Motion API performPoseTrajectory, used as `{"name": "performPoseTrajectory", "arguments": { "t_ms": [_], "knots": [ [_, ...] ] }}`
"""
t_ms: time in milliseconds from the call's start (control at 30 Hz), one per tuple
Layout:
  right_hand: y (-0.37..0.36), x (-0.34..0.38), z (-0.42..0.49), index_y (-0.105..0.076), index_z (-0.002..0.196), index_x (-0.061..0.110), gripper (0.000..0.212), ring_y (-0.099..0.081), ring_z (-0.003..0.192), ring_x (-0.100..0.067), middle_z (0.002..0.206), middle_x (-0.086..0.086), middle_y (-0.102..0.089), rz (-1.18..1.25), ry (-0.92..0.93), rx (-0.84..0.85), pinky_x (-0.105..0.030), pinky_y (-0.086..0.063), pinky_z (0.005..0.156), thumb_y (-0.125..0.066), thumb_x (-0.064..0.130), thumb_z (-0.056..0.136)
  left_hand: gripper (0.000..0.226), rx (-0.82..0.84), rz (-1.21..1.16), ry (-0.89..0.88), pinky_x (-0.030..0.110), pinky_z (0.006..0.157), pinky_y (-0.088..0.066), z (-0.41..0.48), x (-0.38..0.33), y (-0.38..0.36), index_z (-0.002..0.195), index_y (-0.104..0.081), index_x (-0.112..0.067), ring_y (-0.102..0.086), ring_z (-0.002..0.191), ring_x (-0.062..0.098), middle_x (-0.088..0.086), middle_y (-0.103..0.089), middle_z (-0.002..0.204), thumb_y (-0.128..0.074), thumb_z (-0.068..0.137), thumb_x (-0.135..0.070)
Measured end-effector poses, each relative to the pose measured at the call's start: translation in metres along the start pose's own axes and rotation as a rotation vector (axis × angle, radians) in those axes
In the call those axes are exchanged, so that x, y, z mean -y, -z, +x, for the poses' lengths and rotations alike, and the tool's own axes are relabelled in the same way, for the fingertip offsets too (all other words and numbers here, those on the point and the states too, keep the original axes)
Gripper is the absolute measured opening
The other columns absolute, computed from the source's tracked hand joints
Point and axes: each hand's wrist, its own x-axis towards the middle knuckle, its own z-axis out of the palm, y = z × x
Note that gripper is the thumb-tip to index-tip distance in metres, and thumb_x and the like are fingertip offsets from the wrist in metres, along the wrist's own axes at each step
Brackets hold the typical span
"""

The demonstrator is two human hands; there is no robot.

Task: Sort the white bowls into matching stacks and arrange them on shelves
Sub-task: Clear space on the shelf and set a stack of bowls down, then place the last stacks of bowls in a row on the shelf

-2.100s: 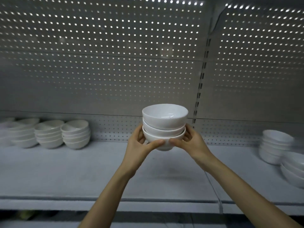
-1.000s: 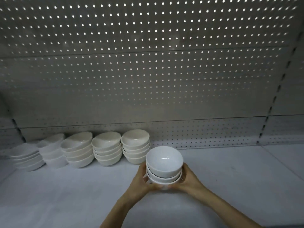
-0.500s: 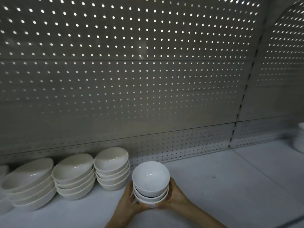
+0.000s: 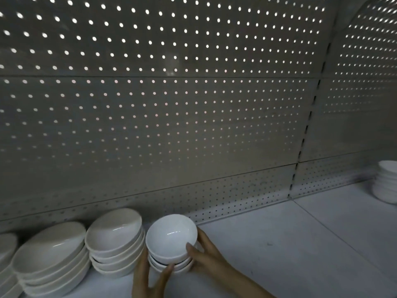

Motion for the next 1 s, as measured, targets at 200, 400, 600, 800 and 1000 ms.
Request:
{"name": "performPoseTrajectory", "arguments": {
  "t_ms": [200, 400, 600, 800, 1000],
  "knots": [
    [-0.006, -0.003, 0.021, -0.045, 0.125, 0.041, 0.044, -0.053, 0.116, -0.007, 0.128, 0.02, -0.051, -0.019, 0.061, -0.116, -0.04, -0.052, 0.093, -0.062, 0.032, 0.085, 0.075, -0.275, 0.041, 0.146, 0.025, 0.101, -0.03, -0.004, -0.034, -0.031, 0.143, -0.037, -0.018, -0.037, 0.133, 0.013, -0.007, -0.04, 0.144, -0.075, 0.078, -0.017],
    [-0.012, -0.007, 0.04, -0.039, 0.135, 0.03, 0.052, -0.052, 0.116, -0.011, 0.131, 0.009, -0.049, -0.056, 0.082, -0.187, -0.042, -0.052, 0.093, -0.06, 0.024, 0.088, 0.06, -0.276, 0.012, 0.189, 0.026, 0.113, -0.021, 0.002, -0.041, -0.044, 0.149, -0.02, -0.024, -0.024, 0.138, 0.005, -0.008, -0.023, 0.154, -0.048, 0.096, -0.027],
    [-0.016, -0.006, 0.038, -0.036, 0.137, 0.029, 0.053, -0.053, 0.115, -0.007, 0.125, 0.016, -0.051, -0.101, 0.058, -0.192, -0.038, -0.052, 0.092, -0.059, 0.028, 0.089, 0.06, -0.201, 0.011, 0.173, 0.023, 0.115, -0.013, 0.006, -0.037, -0.041, 0.147, -0.009, -0.028, -0.013, 0.143, 0.006, -0.01, -0.013, 0.155, -0.044, 0.098, -0.023],
    [-0.027, 0.004, 0.029, -0.036, 0.141, 0.026, 0.063, -0.046, 0.125, -0.02, 0.134, 0.004, -0.047, -0.174, 0.026, -0.266, -0.048, -0.043, 0.102, -0.057, 0.049, 0.086, 0.065, -0.068, -0.023, 0.198, 0.024, 0.117, -0.008, 0.005, -0.055, -0.034, 0.151, 0.0, -0.024, -0.005, 0.144, 0.004, -0.011, -0.001, 0.158, -0.038, 0.099, -0.033],
    [-0.038, 0.017, 0.02, -0.032, 0.141, 0.023, 0.054, -0.043, 0.121, -0.014, 0.141, 0.0, -0.043, -0.252, -0.005, -0.268, -0.034, -0.038, 0.104, -0.046, 0.042, 0.093, 0.066, 0.05, -0.031, 0.248, 0.031, 0.12, -0.005, 0.006, -0.07, -0.021, 0.15, 0.007, -0.022, 0.0, 0.146, 0.009, -0.006, 0.005, 0.159, -0.034, 0.1, -0.035]
  ]
}}
